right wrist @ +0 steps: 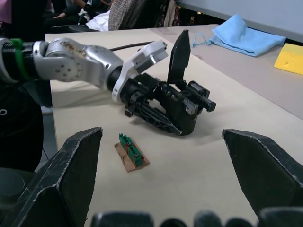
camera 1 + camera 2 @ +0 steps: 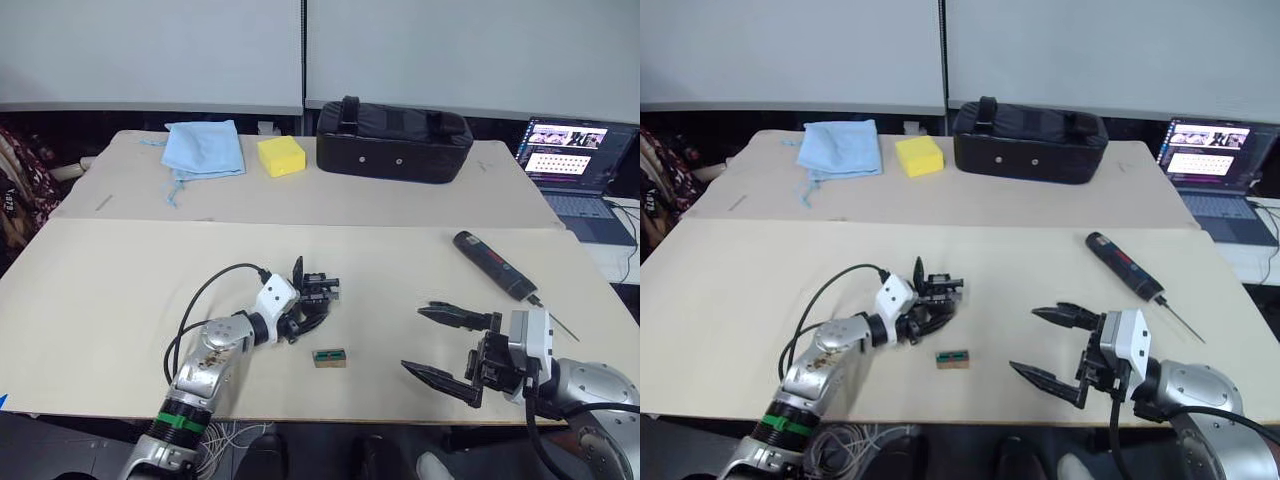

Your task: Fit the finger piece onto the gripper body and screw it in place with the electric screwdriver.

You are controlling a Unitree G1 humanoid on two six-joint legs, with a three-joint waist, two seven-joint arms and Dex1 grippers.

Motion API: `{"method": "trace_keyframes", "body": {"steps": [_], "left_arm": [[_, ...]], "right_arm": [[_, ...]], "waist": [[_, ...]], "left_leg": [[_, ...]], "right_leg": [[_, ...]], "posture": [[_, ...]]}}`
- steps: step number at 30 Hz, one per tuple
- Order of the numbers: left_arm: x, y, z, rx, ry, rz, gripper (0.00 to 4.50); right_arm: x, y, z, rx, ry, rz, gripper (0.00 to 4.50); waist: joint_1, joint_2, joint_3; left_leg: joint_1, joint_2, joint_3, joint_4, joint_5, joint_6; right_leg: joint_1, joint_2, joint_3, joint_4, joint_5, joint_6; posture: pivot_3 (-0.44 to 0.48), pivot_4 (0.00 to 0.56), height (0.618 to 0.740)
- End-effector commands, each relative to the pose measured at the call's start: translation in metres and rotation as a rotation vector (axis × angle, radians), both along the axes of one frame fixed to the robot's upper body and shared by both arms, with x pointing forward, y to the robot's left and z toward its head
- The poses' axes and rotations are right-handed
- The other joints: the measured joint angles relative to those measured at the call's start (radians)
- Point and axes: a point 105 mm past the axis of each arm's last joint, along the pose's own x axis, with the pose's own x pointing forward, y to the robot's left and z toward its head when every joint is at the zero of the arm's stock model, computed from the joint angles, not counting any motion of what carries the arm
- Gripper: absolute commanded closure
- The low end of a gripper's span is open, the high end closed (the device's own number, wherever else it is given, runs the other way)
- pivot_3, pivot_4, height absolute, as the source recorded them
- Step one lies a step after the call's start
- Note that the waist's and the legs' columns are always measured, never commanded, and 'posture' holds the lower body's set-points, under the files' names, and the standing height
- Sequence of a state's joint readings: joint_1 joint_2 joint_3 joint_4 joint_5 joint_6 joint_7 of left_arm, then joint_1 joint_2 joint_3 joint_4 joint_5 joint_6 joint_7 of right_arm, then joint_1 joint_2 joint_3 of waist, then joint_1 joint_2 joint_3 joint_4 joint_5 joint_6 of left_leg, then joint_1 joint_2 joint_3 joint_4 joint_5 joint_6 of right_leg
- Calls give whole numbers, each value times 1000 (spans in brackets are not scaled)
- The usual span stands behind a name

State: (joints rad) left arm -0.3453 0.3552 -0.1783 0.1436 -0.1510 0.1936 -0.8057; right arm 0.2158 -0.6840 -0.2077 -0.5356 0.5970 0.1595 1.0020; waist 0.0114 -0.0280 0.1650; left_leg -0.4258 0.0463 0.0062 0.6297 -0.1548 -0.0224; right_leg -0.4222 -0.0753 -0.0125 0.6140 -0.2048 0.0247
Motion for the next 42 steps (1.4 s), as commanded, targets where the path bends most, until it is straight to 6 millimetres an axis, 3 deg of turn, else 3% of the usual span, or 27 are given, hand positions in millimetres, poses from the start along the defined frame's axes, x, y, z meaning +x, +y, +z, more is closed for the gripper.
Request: {"method": "trace_keyframes", "body": {"steps": [1,2,4,9,20,22,25,34,42], "left_arm": [[1,4,20,3,-91,-193,2197],[-6,3,23,-11,-89,-300,2197],[1,6,22,23,-73,-358,2197],[22,2,20,47,-63,-382,2197],[19,-7,8,29,11,-435,2197],[19,-6,6,22,26,-421,1162],[20,6,4,24,11,-373,62],[6,32,0,47,-52,-218,62],[-14,10,3,-60,-2,2,62]], "right_arm": [[-2,1,5,4,-36,8,0],[-3,1,5,5,-34,10,0],[-4,1,5,4,-30,12,0],[-8,1,4,4,-23,9,0],[-15,2,3,10,-10,-15,0],[-15,2,3,9,-9,-16,0],[-12,1,9,19,-39,-20,0],[-8,0,8,13,-32,4,0],[-10,-2,6,6,-24,7,0]], "waist": [[-1,0,0],[-1,0,0],[1,0,0],[18,-1,1],[25,-1,1],[25,-1,1],[24,-1,0],[-4,0,0],[3,1,0]], "left_leg": [[0,0,0,0,0,0],[0,0,0,0,0,0],[-2,0,0,0,0,1],[-7,-1,0,3,1,3],[-8,-1,0,4,-1,4],[-8,-1,0,4,-1,4],[-8,-1,0,4,-1,4],[-3,1,0,3,-1,4],[-1,1,0,3,-1,3]], "right_leg": [[-1,0,0,0,0,0],[-1,0,0,0,0,0],[-2,0,0,-1,0,0],[-2,0,-1,-2,0,1],[-2,0,0,-2,0,3],[-2,0,0,-2,0,3],[-2,0,0,-2,0,3],[0,1,0,1,0,1],[1,0,0,1,-1,1]], "posture": [[0,150,740],[0,150,740],[0,150,740],[0,150,740],[0,150,740],[0,150,740],[0,150,740],[0,150,740],[0,150,740]]}}
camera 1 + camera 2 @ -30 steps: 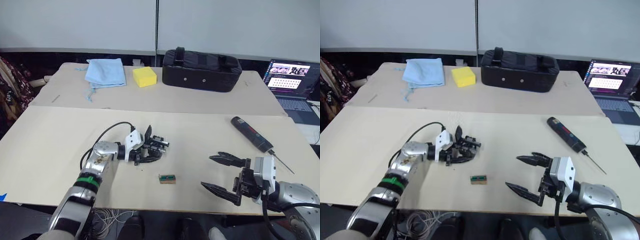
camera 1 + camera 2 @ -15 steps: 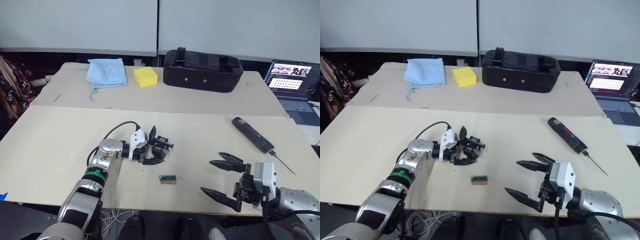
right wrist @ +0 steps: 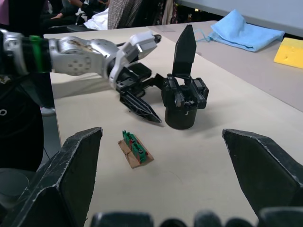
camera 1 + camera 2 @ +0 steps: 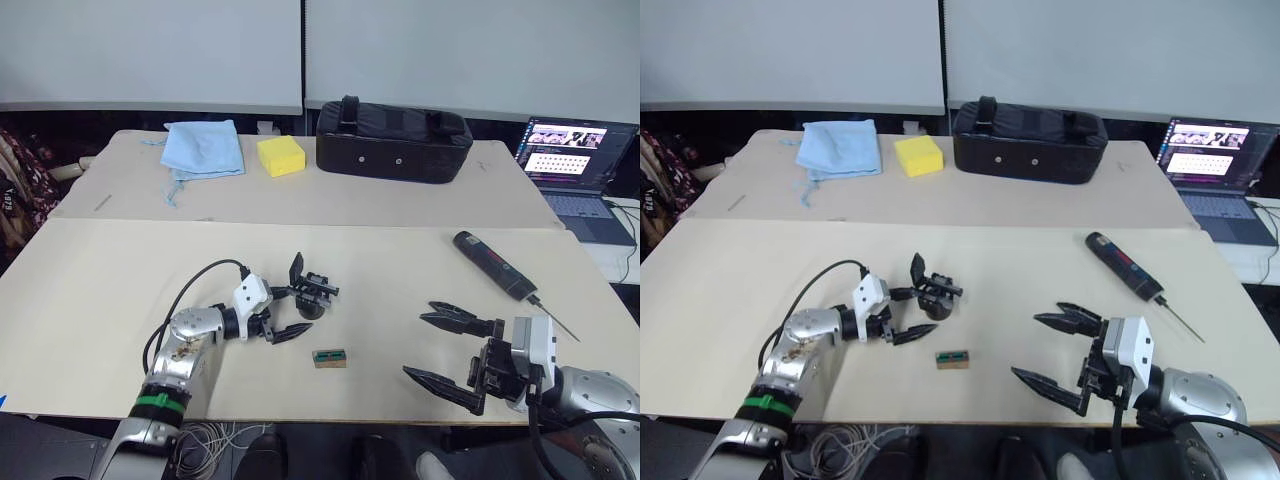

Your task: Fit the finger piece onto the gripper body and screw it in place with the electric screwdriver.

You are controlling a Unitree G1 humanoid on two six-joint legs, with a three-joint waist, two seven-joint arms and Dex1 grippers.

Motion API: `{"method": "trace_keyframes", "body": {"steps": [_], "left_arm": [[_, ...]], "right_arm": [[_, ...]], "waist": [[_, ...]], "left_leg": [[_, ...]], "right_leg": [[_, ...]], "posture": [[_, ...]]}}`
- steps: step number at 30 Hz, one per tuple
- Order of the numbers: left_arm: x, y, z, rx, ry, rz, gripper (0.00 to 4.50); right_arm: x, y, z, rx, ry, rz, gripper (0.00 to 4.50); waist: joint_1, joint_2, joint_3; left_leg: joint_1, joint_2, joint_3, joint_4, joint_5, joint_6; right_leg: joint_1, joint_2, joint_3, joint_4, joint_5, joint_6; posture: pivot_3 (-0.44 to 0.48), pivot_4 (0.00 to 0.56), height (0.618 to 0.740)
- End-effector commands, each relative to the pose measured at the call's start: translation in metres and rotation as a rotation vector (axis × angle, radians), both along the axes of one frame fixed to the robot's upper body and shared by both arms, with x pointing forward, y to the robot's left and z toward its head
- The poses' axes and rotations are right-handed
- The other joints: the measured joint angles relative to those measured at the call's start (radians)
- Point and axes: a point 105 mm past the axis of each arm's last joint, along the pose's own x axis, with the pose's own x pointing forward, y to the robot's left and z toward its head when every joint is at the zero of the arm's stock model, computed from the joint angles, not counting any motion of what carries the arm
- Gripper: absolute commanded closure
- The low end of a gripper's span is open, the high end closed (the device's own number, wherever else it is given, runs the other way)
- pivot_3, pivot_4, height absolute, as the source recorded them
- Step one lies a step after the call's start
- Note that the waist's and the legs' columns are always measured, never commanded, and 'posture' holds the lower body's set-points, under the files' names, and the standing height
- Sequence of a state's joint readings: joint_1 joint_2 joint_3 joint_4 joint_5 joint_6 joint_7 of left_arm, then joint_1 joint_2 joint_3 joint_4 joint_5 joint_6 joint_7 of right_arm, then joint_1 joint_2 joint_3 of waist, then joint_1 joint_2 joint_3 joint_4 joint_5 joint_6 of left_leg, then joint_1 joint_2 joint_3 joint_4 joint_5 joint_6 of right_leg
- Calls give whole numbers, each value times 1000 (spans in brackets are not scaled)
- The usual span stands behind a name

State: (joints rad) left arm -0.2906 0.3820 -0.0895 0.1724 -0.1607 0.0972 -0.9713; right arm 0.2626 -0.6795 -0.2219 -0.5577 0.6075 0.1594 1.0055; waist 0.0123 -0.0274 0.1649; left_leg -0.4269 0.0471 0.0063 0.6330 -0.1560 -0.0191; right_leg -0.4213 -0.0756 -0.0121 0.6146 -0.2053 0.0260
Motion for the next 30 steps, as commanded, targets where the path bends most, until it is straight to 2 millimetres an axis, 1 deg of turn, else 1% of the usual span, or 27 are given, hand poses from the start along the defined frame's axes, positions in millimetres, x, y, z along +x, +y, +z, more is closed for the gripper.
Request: {"method": "trace_keyframes", "body": {"steps": [1,4,9,14,17,18,19,20,22,24,26,28,30], "left_arm": [[1,-13,8,-46,5,108,62],[0,-25,9,-89,18,180,62],[-3,-38,3,-77,36,234,62],[0,-38,-2,-49,43,277,62],[1,-37,-3,-55,51,281,858],[1,-37,-3,-56,54,279,1278],[1,-35,-3,-50,49,279,1801],[2,-34,-3,-45,45,278,2142],[7,-27,3,-73,48,281,2153],[10,-24,11,-99,43,231,2153],[11,-24,20,-92,10,112,2153],[11,-23,25,-45,-39,-24,2153],[18,-20,30,-14,-67,-106,2153]], "right_arm": [[-3,-1,9,-2,-44,10,0],[-4,0,9,-2,-45,6,0],[-4,-1,10,-4,-49,-1,0],[-2,-3,11,-9,-57,-8,0],[-2,-3,11,-10,-59,-11,0],[-2,-3,11,-10,-59,-11,0],[-2,-2,11,-10,-60,-12,0],[-2,-2,12,-10,-60,-12,0],[-2,-2,12,-10,-60,-13,0],[-3,-2,11,-14,-52,-6,0],[-4,-4,11,-20,-45,3,0],[-4,-7,11,-33,-38,10,0],[-5,-10,11,-42,-33,17,0]], "waist": [[5,0,0],[6,0,0],[5,0,0],[2,0,0],[2,0,0],[2,0,0],[2,0,0],[2,0,0],[2,0,0],[1,0,0],[0,0,0],[-1,0,0],[0,0,0]], "left_leg": [[0,0,0,0,0,0],[-1,-1,0,0,0,0],[0,-1,0,0,0,0],[0,-1,0,0,0,-1],[0,-1,0,0,-1,-1],[0,-1,0,0,-1,-1],[0,-1,0,0,-1,-1],[1,-1,0,0,-1,-1],[1,-1,0,0,-1,-1],[0,-1,0,0,-1,-1],[0,-1,0,0,-1,-2],[0,-1,0,0,-1,-2],[-1,-1,0,0,-1,-1]], "right_leg": [[0,0,0,0,0,0],[0,0,0,0,0,0],[0,0,0,0,0,0],[0,0,0,0,0,0],[0,0,0,0,0,0],[0,0,0,0,0,0],[0,0,0,0,0,0],[0,0,0,0,0,0],[0,0,0,0,0,0],[0,0,0,0,0,0],[0,0,0,0,0,0],[-1,0,0,0,0,0],[-2,0,0,0,0,0]], "posture": [[0,150,740],[0,150,740],[0,150,740],[0,150,740],[0,150,740],[0,150,740],[0,150,740],[0,150,740],[0,150,740],[0,150,740],[0,150,740],[0,150,740],[0,150,740]]}}
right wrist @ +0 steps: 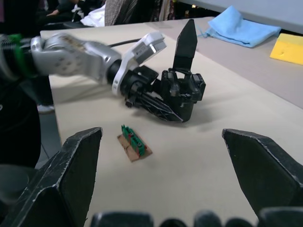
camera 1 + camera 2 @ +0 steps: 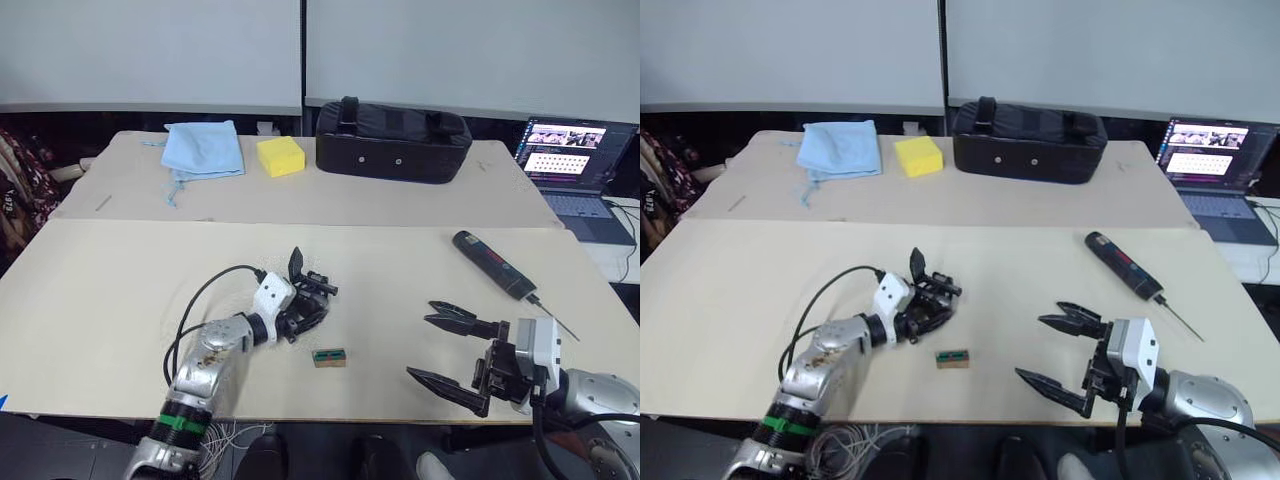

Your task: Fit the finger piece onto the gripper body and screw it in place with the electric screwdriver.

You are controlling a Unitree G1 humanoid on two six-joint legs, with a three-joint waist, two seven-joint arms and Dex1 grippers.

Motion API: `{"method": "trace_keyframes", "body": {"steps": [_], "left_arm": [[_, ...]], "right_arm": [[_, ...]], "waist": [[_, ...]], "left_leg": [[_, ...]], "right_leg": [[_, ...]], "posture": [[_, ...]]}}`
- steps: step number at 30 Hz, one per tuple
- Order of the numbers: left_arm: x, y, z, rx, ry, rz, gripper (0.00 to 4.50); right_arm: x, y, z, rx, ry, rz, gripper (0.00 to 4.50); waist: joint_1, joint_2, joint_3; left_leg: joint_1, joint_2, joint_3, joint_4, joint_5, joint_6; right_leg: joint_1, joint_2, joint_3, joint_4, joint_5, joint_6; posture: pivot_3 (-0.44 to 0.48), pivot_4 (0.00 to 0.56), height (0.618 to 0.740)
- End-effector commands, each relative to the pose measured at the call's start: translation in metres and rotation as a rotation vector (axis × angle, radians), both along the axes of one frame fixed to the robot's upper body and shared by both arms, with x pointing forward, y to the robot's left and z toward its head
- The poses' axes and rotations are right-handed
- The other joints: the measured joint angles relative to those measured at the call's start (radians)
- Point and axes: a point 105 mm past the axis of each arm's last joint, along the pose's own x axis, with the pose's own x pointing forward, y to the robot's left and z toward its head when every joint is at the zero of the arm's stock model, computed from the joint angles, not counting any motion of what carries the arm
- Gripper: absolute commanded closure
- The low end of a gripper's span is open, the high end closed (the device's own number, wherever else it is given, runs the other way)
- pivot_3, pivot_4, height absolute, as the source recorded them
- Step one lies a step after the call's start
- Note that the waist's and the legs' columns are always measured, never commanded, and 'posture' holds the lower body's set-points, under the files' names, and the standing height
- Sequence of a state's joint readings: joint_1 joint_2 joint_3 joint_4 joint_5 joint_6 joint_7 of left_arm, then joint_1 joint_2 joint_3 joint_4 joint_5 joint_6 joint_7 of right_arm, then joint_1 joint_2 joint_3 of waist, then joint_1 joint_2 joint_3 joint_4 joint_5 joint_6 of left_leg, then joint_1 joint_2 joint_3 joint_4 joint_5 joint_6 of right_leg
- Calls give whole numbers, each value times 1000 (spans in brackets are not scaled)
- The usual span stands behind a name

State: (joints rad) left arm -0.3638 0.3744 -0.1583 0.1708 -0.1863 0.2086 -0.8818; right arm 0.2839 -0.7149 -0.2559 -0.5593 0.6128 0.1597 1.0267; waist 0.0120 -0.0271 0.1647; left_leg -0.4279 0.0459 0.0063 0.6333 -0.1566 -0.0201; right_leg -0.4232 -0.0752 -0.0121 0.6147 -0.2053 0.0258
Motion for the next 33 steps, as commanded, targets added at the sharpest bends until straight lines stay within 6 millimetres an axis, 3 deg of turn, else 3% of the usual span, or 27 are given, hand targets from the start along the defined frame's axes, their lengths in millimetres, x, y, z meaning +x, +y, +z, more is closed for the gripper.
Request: {"method": "trace_keyframes", "body": {"steps": [1,5,9,16,20,21,26,33], "left_arm": [[8,-3,27,-9,-123,-166,2153],[12,-5,20,80,-148,-323,2153],[17,-16,19,45,-147,-382,2153],[22,-18,6,58,-77,-374,2153],[23,-13,3,69,-64,-349,195],[23,-12,3,68,-68,-336,50],[25,-2,6,42,-114,-202,50],[2,3,9,3,-124,-110,50]], "right_arm": [[-3,-4,11,-4,-36,20,0],[-2,-6,12,-25,-35,33,0],[-3,-7,13,-33,-31,44,0],[-6,-2,12,-30,-29,53,0],[-4,-3,12,-26,-30,46,0],[-4,-3,11,-25,-30,43,0],[-2,-3,10,-13,-34,26,0],[3,3,7,15,-36,24,0]], "waist": [[2,0,0],[10,0,0],[17,-1,1],[21,-1,1],[22,-1,1],[22,-1,1],[16,-1,0],[-1,0,0]], "left_leg": [[-1,0,0,0,0,0],[-4,-1,0,0,1,1],[-6,-2,0,1,1,2],[-5,-1,0,1,0,2],[-4,-1,0,2,0,2],[-4,-1,0,2,0,2],[-3,-1,0,2,0,2],[-1,0,0,2,0,2]], "right_leg": [[0,0,0,0,0,0],[0,-1,0,-2,0,1],[-1,-1,0,-3,1,2],[-1,-1,0,-2,1,2],[0,-1,0,-2,1,2],[1,-1,0,-2,1,2],[1,0,0,-2,1,2],[1,0,0,0,1,1]], "posture": [[0,150,740],[0,150,740],[0,150,740],[0,150,740],[0,150,740],[0,150,740],[0,150,740],[0,150,740]]}}
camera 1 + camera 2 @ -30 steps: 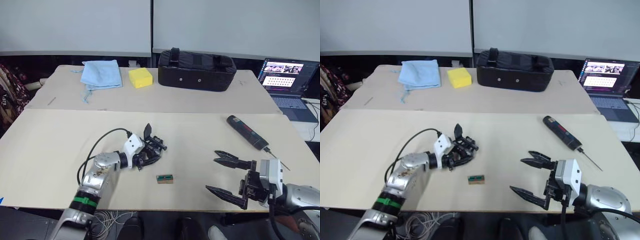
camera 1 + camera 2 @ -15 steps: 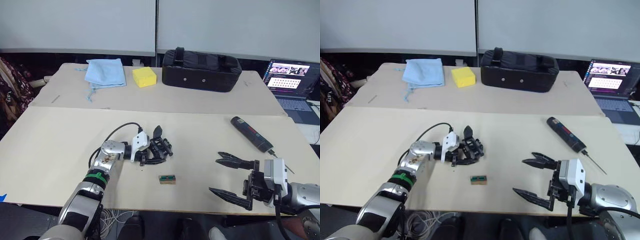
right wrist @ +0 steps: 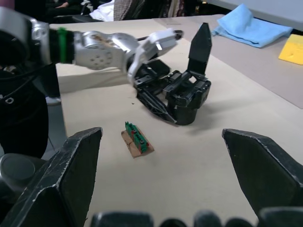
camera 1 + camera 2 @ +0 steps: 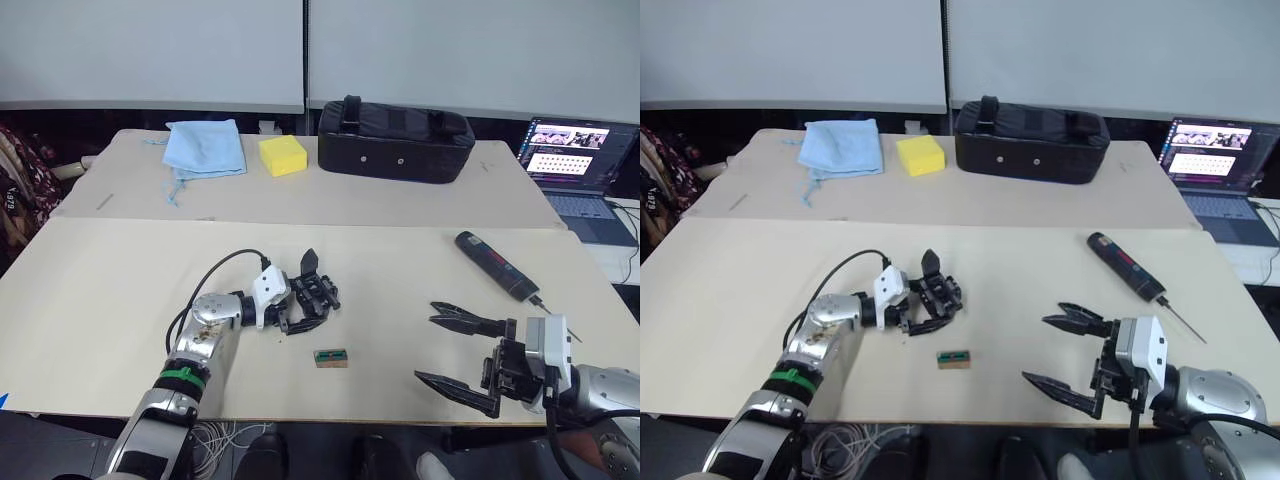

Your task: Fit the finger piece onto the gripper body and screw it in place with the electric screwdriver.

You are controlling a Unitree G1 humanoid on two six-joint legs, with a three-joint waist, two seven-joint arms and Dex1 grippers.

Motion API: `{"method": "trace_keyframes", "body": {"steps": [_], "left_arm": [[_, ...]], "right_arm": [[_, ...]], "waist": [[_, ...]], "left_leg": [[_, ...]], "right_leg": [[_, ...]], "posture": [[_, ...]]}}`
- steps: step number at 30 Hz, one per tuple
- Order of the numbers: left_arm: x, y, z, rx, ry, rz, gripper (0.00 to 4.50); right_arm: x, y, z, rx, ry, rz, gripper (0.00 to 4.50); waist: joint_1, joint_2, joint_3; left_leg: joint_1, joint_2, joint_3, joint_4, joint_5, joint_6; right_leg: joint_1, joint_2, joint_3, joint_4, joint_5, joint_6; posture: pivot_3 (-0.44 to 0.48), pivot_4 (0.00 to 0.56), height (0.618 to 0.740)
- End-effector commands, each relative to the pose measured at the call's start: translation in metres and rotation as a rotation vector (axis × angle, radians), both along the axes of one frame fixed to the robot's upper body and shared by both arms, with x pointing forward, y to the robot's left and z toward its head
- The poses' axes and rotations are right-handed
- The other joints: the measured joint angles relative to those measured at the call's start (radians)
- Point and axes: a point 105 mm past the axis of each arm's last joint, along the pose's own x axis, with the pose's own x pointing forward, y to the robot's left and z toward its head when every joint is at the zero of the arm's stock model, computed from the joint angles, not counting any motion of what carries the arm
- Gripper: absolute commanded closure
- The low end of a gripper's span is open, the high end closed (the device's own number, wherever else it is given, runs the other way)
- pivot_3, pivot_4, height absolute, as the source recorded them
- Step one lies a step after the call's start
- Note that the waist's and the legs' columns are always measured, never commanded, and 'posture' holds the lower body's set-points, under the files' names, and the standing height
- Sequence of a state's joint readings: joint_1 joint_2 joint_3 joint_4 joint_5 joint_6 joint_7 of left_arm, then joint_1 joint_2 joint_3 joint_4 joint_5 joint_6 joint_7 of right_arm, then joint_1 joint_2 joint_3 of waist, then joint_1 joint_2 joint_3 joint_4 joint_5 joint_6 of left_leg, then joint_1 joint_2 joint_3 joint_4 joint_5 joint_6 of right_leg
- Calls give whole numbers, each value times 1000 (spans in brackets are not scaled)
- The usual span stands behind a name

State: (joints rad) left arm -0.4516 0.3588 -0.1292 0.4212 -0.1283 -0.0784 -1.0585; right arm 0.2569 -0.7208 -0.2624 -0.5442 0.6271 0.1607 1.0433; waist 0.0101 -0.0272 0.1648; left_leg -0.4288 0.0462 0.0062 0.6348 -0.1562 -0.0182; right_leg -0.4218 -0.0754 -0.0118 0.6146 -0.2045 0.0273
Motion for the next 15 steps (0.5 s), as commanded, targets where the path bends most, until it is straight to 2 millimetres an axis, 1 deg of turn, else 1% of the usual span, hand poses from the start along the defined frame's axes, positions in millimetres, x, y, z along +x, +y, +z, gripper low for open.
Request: {"method": "trace_keyframes", "body": {"steps": [1,4,7,10,13,15], "left_arm": [[-6,-1,12,-31,-14,44,50],[-12,-3,16,-50,3,84,50],[-16,-10,17,-76,43,170,50],[-18,-17,14,-88,87,226,50],[-19,-26,11,-101,116,246,50],[-20,-28,2,-50,103,248,50]], "right_arm": [[0,5,2,12,-22,11,0],[1,8,1,19,-23,13,0],[2,9,-1,27,-29,8,0],[4,10,-1,30,-37,1,0],[5,10,-1,31,-44,-4,0],[6,9,-2,31,-46,-5,0]], "waist": [[2,0,0],[3,0,0],[4,0,0],[3,0,0],[3,0,0],[3,0,0]], "left_leg": [[0,0,0,0,0,0],[0,0,0,0,0,0],[-1,0,0,0,0,0],[-1,-1,0,0,0,0],[-1,-1,0,0,0,0],[-1,-1,0,0,0,0]], "right_leg": [[0,0,0,0,0,0],[0,0,0,0,0,0],[0,-1,0,-1,0,0],[0,-1,0,-1,0,0],[0,0,0,0,0,0],[0,0,0,0,0,0]], "posture": [[0,150,740],[0,150,740],[0,150,740],[0,150,740],[0,150,740],[0,150,740]]}}
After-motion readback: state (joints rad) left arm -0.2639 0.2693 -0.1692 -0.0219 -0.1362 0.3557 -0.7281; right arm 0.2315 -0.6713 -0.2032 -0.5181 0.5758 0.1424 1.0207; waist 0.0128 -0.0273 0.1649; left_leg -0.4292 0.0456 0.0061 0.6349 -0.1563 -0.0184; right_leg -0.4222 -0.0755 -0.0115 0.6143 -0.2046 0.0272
